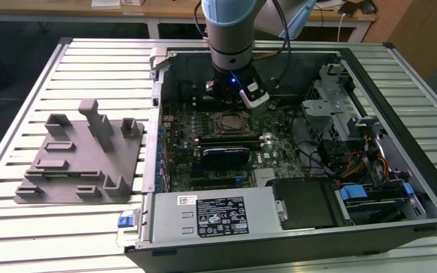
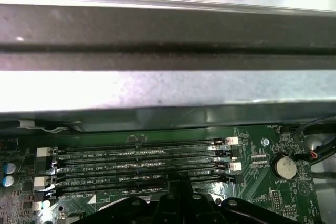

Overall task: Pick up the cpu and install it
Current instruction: 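Install the first cpu locking lever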

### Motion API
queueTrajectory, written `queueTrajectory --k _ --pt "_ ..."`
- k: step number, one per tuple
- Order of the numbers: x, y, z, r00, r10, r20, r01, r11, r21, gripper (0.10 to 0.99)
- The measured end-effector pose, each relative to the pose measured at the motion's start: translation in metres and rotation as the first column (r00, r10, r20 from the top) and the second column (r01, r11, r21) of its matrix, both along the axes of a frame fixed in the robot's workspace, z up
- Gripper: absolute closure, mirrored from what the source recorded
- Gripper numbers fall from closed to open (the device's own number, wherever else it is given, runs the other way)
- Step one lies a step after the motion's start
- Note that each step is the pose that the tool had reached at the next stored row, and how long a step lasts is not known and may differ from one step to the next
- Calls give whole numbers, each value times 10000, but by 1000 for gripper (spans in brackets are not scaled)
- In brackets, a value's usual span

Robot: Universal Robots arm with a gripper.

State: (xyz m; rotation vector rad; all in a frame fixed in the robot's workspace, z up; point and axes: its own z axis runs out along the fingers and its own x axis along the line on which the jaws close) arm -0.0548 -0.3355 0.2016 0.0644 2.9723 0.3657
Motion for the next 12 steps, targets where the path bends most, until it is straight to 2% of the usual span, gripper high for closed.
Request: queueTrajectory --k 4,7,12 --pt "0 0 -4 9999 -107 1 107 9999 2 980" --pt "-1 0 -14 9982 -599 1 599 9982 1 980" --pt "-30 4 -28 9941 -1081 2 1081 9941 3 980"
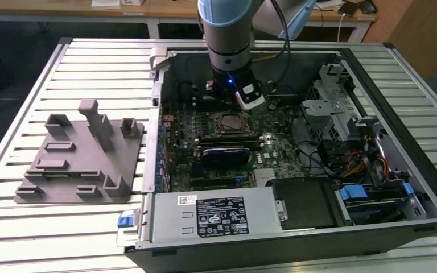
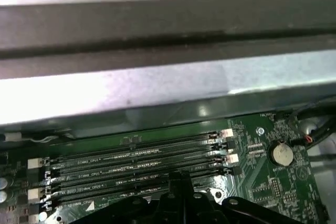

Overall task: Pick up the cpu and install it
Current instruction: 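Install the first cpu locking lever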

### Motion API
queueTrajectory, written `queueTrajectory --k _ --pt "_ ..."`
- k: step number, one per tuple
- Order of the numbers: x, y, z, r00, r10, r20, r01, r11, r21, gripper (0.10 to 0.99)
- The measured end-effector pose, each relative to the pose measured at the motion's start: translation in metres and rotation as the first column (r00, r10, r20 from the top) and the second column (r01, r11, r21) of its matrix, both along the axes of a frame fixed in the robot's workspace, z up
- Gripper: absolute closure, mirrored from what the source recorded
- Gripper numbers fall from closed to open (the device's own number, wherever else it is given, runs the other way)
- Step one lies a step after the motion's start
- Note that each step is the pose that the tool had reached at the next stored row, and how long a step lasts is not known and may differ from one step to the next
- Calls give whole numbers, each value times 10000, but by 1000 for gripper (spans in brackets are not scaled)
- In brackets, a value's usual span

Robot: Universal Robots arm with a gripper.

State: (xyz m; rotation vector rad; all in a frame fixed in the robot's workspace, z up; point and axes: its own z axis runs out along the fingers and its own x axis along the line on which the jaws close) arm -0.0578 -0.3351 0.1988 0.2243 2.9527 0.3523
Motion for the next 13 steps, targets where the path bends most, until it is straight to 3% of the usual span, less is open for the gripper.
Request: queueTrajectory --k 6,13 --pt "-13 3 -17 9973 -729 0 729 9973 -2 980" --pt "-19 29 -15 9960 -890 -2 890 9960 -5 980"
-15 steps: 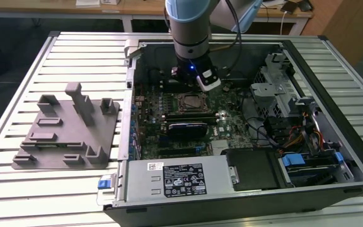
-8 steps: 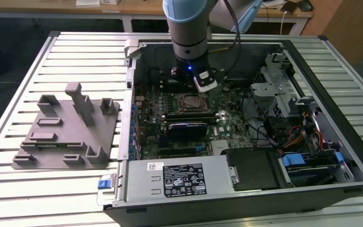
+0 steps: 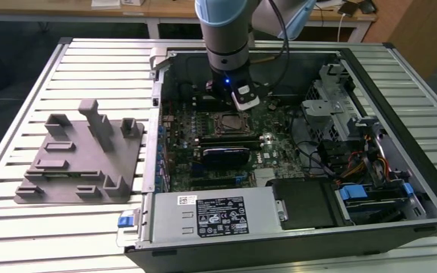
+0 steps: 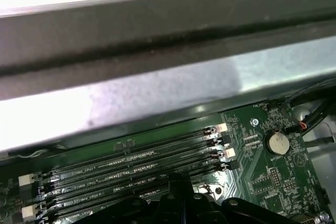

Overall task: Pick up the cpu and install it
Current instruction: 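Install the first cpu locking lever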

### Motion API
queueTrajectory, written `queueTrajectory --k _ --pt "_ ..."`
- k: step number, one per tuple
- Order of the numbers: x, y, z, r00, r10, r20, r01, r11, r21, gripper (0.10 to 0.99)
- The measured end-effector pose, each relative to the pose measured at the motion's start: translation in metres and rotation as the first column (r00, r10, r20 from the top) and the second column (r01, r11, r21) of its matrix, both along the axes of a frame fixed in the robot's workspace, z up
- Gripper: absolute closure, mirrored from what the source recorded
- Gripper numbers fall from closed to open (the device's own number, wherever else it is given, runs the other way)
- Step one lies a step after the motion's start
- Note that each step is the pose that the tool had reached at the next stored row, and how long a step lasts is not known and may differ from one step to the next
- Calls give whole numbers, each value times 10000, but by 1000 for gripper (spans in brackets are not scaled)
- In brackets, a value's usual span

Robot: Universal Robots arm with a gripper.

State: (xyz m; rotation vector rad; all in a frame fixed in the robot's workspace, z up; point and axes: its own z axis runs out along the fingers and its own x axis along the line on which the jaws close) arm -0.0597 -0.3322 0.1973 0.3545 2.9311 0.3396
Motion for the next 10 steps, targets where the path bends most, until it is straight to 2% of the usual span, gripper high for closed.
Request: queueTrajectory --k 10 --pt "-11 16 20 10000 -27 3 27 10000 1 980"
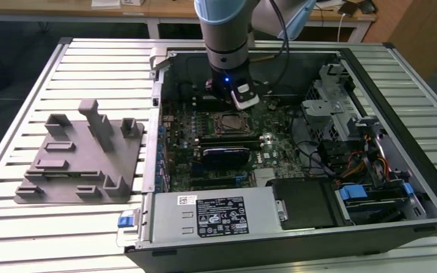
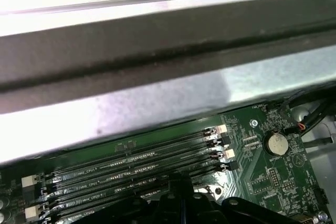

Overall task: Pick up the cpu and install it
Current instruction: 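Install the first cpu locking lever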

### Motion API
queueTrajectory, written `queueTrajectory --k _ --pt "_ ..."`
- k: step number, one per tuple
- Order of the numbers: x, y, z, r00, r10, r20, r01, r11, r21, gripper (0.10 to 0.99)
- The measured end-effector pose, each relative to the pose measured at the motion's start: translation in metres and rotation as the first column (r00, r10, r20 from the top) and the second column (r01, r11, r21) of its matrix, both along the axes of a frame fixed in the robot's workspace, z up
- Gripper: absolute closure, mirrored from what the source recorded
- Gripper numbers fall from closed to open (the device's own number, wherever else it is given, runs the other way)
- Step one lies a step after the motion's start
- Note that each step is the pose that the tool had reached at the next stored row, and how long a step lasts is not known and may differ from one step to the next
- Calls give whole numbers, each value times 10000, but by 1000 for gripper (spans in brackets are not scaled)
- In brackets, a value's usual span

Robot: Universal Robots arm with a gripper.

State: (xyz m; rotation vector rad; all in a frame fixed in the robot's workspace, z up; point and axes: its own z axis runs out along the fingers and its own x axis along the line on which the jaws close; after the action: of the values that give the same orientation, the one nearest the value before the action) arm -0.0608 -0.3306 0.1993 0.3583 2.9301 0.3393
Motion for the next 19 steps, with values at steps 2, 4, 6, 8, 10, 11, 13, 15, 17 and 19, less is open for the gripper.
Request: queueTrajectory --k 2,4,6,8,10,11,13,15,17,19 --pt "-4 4 0 10000 -13 0 13 10000 0 980" --pt "-6 10 0 10000 -41 0 41 10000 2 980" --pt "-9 13 0 10000 -72 1 72 10000 1 980" --pt "-11 14 -1 10000 -99 2 99 10000 1 980" --pt "-12 15 -7 9999 -155 15 155 9999 -2 980" --pt "-13 15 -12 9998 -186 27 186 9998 -7 980" --pt "-16 14 -22 9997 -240 52 240 9997 -12 980" --pt "-18 14 -31 9996 -281 72 281 9996 -16 980" --pt "-20 11 -38 9995 -305 95 305 9995 -19 980" --pt "-24 8 -47 9994 -322 121 322 9995 -17 980"
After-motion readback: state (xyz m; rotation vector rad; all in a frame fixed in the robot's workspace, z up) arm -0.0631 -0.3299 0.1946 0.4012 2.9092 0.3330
